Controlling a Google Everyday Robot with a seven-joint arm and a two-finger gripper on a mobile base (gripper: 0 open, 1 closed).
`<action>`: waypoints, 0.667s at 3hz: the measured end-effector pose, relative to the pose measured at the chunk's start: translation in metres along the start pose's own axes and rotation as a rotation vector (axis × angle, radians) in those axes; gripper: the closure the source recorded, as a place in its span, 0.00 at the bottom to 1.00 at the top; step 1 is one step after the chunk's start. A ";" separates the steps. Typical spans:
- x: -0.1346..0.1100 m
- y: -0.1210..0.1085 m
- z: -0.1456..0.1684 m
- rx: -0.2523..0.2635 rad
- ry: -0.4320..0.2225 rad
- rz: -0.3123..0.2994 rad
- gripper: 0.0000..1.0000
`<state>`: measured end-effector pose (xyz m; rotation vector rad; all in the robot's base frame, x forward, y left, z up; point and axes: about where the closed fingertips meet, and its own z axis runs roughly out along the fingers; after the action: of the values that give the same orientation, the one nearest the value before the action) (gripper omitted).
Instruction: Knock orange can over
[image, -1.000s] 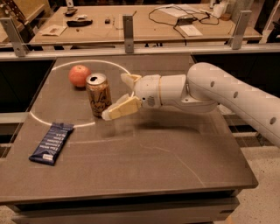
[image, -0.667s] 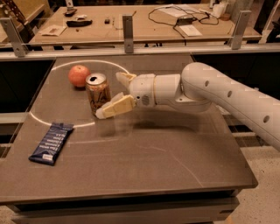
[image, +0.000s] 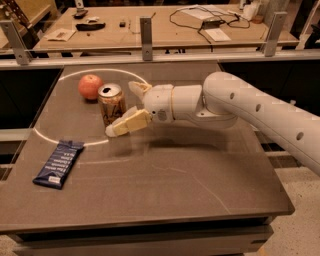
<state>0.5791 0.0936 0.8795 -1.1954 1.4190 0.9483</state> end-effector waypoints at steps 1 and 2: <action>0.004 0.001 0.003 0.018 -0.058 0.060 0.00; 0.003 0.005 0.016 0.010 -0.105 0.068 0.00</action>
Offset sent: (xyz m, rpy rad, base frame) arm -0.0002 0.0289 -0.0093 0.1753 0.0377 -0.0129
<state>0.5778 0.1094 0.8732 -1.0800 1.3863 1.0348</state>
